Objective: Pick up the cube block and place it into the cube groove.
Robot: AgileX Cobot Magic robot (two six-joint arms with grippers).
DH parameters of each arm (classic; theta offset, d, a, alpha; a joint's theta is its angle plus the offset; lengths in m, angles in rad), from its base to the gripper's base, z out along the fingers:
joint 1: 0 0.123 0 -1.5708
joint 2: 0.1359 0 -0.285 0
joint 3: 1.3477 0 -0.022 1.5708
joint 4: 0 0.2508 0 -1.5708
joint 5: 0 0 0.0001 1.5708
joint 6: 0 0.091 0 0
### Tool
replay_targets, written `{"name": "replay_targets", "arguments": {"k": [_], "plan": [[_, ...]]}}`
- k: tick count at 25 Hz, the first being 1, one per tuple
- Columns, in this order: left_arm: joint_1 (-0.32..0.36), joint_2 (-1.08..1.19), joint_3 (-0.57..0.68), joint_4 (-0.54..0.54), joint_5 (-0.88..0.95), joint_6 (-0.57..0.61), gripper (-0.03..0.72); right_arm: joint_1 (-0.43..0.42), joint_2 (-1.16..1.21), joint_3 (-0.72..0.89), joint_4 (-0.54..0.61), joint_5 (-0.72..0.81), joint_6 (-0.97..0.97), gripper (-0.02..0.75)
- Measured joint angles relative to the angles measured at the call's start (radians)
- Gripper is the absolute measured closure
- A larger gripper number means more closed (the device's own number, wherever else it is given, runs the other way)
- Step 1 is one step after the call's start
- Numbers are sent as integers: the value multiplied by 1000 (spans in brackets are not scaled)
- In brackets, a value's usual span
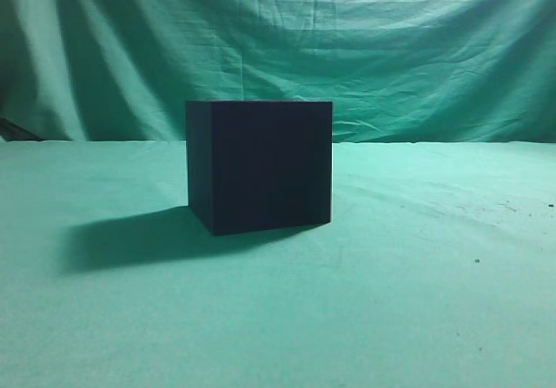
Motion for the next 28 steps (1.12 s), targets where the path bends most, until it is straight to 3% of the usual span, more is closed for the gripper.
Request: {"name": "replay_targets", "arguments": {"k": [4, 9, 16, 22, 24, 28], "plan": [[0, 0, 0, 0, 0, 0, 688, 0, -187, 207, 8, -21, -2, 738], [0, 0, 0, 0, 0, 0, 688, 0, -421, 418, 17, -153, 2, 738], [0, 0, 0, 0, 0, 0, 688, 0, -639, 562, 7, -156, -6, 738], [0, 0, 0, 0, 0, 0, 688, -2, -796, 701, -44, -335, -7, 738], [0, 0, 0, 0, 0, 0, 688, -31, -849, 749, -59, -419, -12, 738], [0, 0, 0, 0, 0, 0, 688, -170, -946, 884, -79, -603, -35, 738]]}}
